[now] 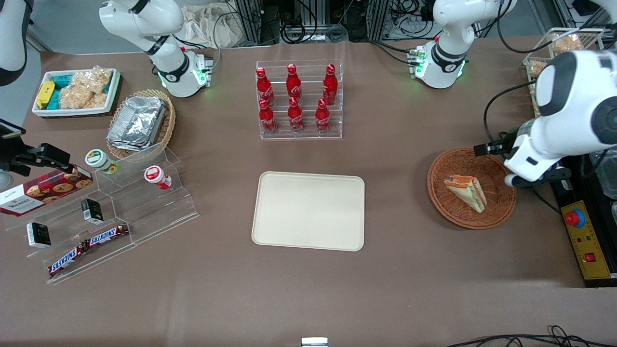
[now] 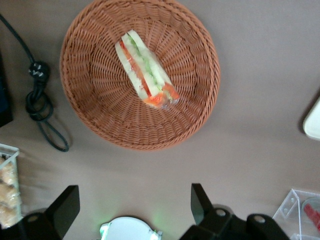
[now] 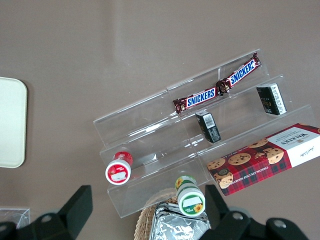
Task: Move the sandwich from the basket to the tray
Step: 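Lower the left gripper and close it on the sandwich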
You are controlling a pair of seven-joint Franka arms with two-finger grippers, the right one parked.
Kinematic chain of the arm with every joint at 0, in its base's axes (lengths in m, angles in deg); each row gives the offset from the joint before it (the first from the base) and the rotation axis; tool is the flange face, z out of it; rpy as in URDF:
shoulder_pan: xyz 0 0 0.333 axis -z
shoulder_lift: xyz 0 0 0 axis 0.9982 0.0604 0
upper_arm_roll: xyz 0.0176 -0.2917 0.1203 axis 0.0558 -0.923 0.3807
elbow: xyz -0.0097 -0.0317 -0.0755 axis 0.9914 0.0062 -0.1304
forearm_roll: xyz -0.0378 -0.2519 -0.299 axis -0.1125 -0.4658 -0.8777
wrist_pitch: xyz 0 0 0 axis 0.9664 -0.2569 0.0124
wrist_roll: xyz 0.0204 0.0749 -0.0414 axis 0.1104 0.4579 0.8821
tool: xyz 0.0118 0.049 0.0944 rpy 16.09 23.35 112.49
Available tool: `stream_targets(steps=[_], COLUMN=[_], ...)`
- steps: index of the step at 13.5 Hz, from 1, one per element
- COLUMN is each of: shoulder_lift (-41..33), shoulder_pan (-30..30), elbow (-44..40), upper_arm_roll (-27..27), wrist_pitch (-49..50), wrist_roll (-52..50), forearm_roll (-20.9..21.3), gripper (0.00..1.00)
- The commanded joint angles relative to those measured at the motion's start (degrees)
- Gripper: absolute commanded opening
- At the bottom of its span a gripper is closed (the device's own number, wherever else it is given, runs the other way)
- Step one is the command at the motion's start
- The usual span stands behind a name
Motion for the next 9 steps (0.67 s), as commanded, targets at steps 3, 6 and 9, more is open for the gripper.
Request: stream_targets(steps=[3,6,9], shoulder_lift=[-3.13,-0.41,3.89], shoulder_pan=[-3.24,-4.3,-4.48], elbow=[13.16,15.98,16.25], upper_arm_roll=[0.3,0.3,0.3], wrist_pitch=[-15.96,-26.07,-31.53], wrist_roll=[-3.5,-9.02,-15.87], forearm_roll=[-1.0,-1.0,-1.0], gripper=[0.98,0.98,0.97])
